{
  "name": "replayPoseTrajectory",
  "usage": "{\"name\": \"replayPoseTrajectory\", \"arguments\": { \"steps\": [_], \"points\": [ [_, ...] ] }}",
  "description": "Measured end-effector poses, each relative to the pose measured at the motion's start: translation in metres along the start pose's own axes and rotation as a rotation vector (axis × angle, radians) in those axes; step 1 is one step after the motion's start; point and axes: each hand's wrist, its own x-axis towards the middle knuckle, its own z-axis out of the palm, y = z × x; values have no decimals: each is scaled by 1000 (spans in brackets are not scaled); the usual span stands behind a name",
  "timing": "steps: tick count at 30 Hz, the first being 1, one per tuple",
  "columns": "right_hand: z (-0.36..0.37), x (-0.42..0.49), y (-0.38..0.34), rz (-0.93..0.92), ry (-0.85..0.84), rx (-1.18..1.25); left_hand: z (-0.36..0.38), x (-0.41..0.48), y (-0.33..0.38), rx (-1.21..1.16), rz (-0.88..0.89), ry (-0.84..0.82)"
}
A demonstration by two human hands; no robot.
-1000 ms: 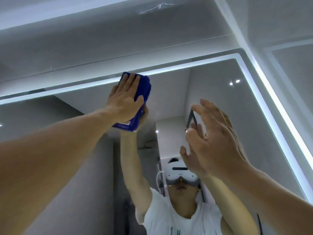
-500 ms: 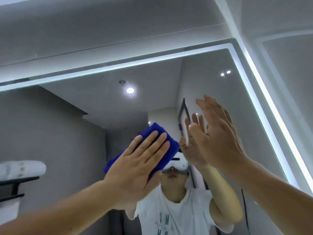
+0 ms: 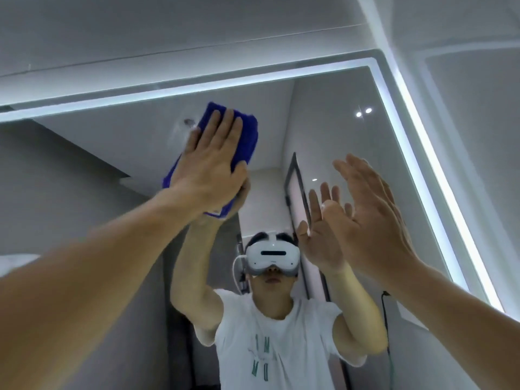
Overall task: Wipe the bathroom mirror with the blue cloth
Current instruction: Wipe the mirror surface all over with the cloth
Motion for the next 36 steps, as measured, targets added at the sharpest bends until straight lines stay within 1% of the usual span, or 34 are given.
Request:
{"name": "replayPoseTrajectory", "arguments": {
  "steps": [4,6,8,11,14,15,16,18,20,22,24,26,30,32,36],
  "points": [
    [4,-8,-6,19,4,12,29,-129,63,19,311,-26],
    [5,-22,-4,0,7,8,42,-181,80,1,418,-80],
    [2,-39,1,-11,19,9,48,-217,86,45,567,-138],
    [-5,-59,9,44,13,22,45,-237,80,72,788,-190],
    [-9,-70,15,99,-22,13,35,-213,61,66,891,-214],
    [-10,-71,16,98,-22,10,31,-195,52,91,871,-193],
    [-10,-72,16,91,-17,10,27,-173,41,123,809,-158],
    [-9,-72,14,69,-12,12,19,-121,19,157,601,-73],
    [-7,-73,11,43,-10,21,13,-78,7,129,385,-42],
    [-3,-73,8,26,-11,25,14,-67,17,85,182,-11],
    [0,-72,6,44,-13,23,23,-87,43,34,51,27],
    [2,-75,4,69,-23,17,34,-126,70,-11,57,36],
    [2,-93,3,71,-25,12,57,-212,111,-109,164,31],
    [0,-108,5,74,-44,2,67,-260,133,-145,205,-4],
    [-5,-137,10,104,-104,-22,82,-361,169,-130,333,-126]
  ]
}}
